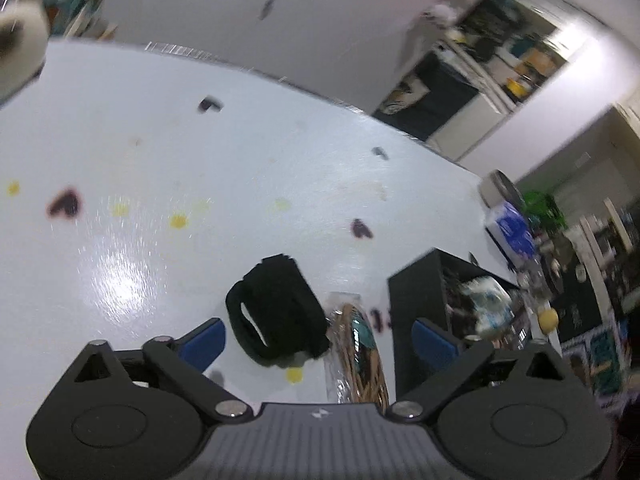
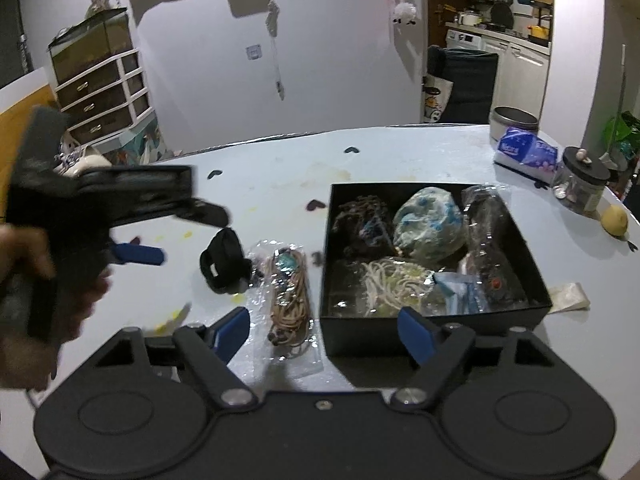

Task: Organize soft objects
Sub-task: 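Grasp the black scrunchie with the left tool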

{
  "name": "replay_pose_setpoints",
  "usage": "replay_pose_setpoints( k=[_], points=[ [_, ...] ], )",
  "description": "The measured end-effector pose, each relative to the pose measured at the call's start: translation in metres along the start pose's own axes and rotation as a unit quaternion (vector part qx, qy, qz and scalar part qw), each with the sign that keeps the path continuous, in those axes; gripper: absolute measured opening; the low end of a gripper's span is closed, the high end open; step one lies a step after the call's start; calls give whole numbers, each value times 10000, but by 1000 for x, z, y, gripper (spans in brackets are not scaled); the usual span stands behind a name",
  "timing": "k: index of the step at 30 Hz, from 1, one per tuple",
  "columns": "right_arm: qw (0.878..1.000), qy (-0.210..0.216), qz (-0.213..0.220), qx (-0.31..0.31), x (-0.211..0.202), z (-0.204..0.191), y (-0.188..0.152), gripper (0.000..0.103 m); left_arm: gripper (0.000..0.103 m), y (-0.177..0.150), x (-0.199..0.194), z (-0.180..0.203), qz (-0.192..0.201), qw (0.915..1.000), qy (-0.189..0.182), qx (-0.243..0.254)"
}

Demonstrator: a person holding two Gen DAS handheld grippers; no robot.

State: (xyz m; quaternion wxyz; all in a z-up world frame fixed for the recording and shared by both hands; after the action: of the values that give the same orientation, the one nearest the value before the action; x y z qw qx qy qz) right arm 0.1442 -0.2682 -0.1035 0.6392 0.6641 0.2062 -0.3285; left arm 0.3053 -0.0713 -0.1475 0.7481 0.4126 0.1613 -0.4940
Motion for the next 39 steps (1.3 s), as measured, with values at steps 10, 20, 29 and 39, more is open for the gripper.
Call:
replay_pose_setpoints(
  k=[10, 20, 29, 39],
  points=[
    [9998, 103, -137, -71, 0, -10, -10, 79, 73, 12, 47, -22, -120, 9981, 313, -518],
    [9989, 366, -263, -150, 12, -24, -8, 47, 30, 3, 42, -35, -294, 9989, 197, -305],
    [9966, 317, -539, -531, 64, -56, -13, 26, 30, -30, -7, -58, -519, 9985, 166, 111],
    [9842, 690, -1216, -1086, 64, -61, -55, 15, 29, -59, -33, -61, -694, 9974, 104, 175]
  ],
)
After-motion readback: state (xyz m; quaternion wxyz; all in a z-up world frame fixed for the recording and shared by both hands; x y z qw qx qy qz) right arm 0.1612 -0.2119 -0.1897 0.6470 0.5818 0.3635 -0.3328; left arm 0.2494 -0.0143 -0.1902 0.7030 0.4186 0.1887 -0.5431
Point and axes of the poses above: each gripper's, at about its wrist camera, not at the fingertips, and x roughly the way its jaws point, z to its right, y to its top, the point moved 2 cm from there along x, roughly the way its jaws point, and after that the axes turned 11 degrees about -y, right-handed, at the moved point
